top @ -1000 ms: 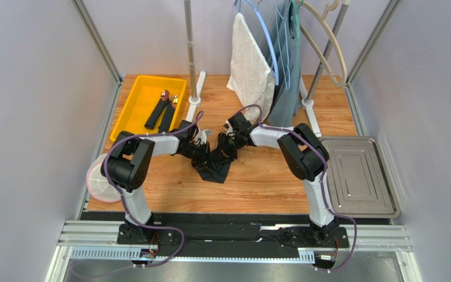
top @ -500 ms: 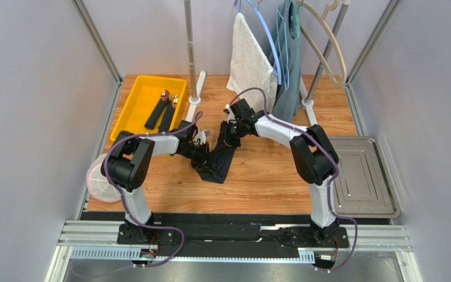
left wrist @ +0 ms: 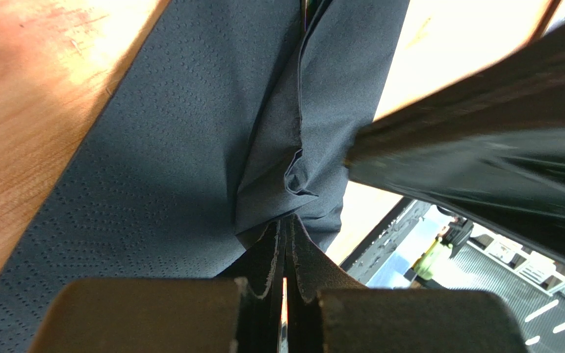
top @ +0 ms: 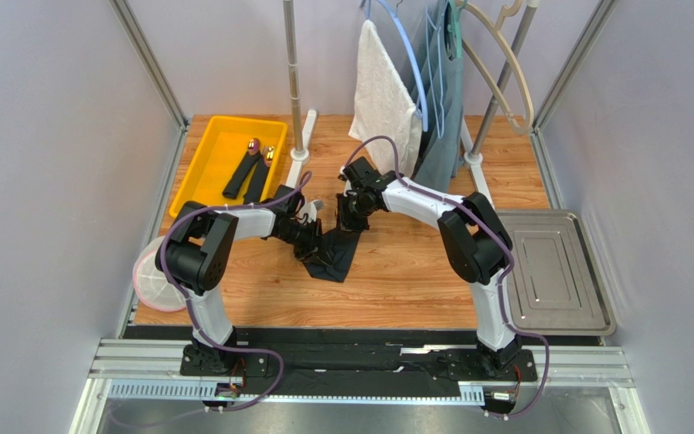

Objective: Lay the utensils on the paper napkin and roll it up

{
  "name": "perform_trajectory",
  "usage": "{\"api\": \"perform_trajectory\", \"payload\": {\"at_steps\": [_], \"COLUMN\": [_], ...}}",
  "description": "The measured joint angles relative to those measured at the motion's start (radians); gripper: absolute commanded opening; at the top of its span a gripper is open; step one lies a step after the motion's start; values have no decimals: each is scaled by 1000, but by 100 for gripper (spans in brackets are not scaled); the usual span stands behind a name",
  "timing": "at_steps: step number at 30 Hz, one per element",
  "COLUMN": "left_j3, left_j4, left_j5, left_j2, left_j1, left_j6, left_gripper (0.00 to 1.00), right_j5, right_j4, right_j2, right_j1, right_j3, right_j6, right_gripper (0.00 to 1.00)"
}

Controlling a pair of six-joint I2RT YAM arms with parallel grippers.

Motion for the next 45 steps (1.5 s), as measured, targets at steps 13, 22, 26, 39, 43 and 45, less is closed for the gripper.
{"api": "perform_trajectory", "payload": {"at_steps": [13,22,26,39,43,45], "left_j3": [0,-19,-43,-89,-127,-128], "left_j4": [2,21,24,75,121,155], "left_j5": [3,15,13,66,75,78], "left_j2": [2,-13,-90,-266,-219,-190], "left_j1": [1,19,61,85,48,32], "left_j6": [-3,-14,-17,-37,-84,-111], "left_gripper": [0,30,35,24,17,14], "right_j5": [56,55,57,-60,-113,-134], "right_j4": [-6,-30,-35,-65,-97,-113], "right_j2": [64,85,87,87,92,96], "right_j1": [17,17,23,23,21,21], "right_j3": [8,31,36,27,27,30], "right_j6": [-8,-26,-70,-334,-415,-449], "right_gripper": [0,0,0,0,0,0]}}
